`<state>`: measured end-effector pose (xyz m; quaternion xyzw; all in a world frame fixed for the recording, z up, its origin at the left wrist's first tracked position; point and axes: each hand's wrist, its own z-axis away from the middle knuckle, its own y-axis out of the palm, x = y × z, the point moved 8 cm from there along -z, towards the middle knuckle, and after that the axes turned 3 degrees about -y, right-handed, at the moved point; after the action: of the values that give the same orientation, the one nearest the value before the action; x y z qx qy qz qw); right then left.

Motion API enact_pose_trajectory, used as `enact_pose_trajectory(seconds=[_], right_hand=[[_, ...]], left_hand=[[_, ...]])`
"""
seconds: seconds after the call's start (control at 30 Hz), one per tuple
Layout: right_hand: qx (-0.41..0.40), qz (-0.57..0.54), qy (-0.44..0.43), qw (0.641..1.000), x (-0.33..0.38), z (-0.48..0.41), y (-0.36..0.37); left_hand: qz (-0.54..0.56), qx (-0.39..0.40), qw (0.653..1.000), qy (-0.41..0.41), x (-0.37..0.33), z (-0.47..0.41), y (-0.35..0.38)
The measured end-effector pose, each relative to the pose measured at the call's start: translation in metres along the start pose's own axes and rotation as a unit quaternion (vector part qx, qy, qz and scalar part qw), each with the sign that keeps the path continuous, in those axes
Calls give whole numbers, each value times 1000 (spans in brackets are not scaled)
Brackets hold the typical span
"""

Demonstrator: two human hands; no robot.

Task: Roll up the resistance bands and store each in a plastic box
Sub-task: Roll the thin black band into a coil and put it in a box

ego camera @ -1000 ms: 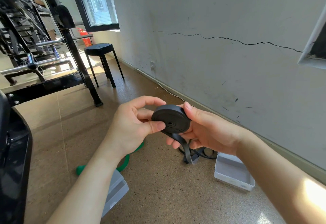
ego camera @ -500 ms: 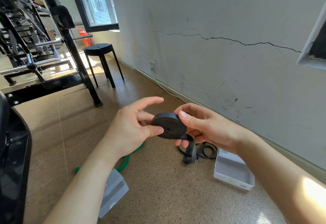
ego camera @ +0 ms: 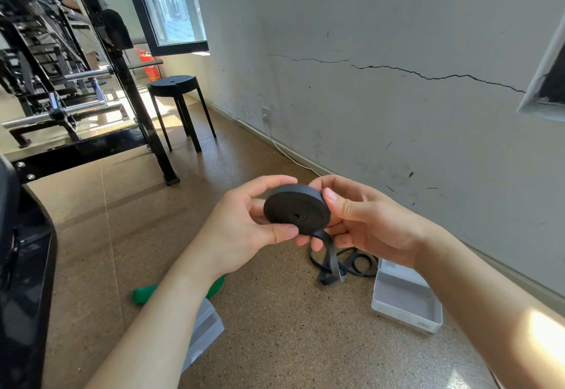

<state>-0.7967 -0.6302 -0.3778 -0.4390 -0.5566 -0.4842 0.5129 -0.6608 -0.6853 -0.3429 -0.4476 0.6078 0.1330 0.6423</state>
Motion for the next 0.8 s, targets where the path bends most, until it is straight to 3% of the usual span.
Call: enact_pose_trajectory(seconds=[0.1,0.23,0.5,0.8], right_hand=[[29,-29,6,999,-1,0,5],[52,49,40,997,-3,3,11],[-38,141,20,989,1,2,-8],[-60,135,14,989,-2,1,-11]], left_hand=[[53,-22,998,17,-3,-1,-2],[-11,-31,999,32,-7,1,-3],[-138,-53,988,34,-9,2,-7],[-124,-38,992,-4,4,1,-5]])
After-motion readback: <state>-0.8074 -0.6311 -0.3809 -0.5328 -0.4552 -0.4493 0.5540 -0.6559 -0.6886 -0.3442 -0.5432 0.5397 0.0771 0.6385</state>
